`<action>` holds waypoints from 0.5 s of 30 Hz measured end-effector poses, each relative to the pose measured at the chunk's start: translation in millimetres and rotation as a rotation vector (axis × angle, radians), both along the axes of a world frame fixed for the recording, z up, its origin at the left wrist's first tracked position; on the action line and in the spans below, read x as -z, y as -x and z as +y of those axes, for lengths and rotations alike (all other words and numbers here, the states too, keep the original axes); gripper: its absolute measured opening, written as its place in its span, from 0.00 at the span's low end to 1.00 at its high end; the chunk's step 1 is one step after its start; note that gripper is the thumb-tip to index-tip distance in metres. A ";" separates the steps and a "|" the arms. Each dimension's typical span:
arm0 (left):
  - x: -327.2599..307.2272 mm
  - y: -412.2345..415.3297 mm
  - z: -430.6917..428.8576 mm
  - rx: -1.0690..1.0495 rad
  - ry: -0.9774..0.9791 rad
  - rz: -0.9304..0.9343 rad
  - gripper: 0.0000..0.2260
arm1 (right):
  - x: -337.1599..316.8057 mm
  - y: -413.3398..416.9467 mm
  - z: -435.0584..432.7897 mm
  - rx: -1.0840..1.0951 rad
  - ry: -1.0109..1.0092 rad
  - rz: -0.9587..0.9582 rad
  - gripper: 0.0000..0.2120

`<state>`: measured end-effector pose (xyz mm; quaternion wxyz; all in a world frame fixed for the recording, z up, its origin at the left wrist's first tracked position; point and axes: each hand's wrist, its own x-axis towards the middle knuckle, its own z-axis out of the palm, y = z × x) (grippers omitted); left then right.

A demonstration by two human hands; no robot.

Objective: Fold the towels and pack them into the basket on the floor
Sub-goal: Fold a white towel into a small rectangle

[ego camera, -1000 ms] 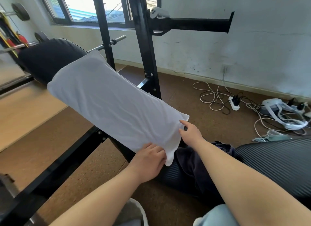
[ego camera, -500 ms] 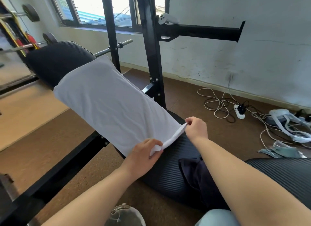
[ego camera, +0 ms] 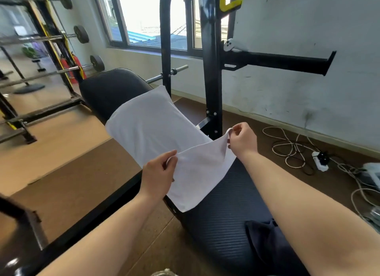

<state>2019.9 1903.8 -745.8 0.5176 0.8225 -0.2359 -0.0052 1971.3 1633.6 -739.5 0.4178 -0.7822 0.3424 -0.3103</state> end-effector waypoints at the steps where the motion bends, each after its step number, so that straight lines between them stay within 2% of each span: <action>1: -1.7 -9.2 5.6 -0.035 0.032 0.022 0.13 | -5.0 -10.3 3.4 -0.017 -0.005 -0.021 0.03; 4: -3.2 -37.6 24.3 -0.116 0.128 0.095 0.10 | -17.5 -42.3 15.3 -0.080 -0.059 -0.062 0.03; 9: -12.9 -85.9 46.1 -0.237 0.231 0.158 0.03 | -30.9 -114.2 34.3 -0.139 -0.013 -0.090 0.05; 12: -24.1 -110.1 48.3 -0.279 0.260 0.128 0.03 | -41.9 -156.0 43.9 -0.157 0.039 -0.087 0.05; 15: -32.2 -127.0 50.3 -0.324 0.235 0.009 0.05 | -47.9 -193.2 46.7 -0.167 0.056 -0.074 0.08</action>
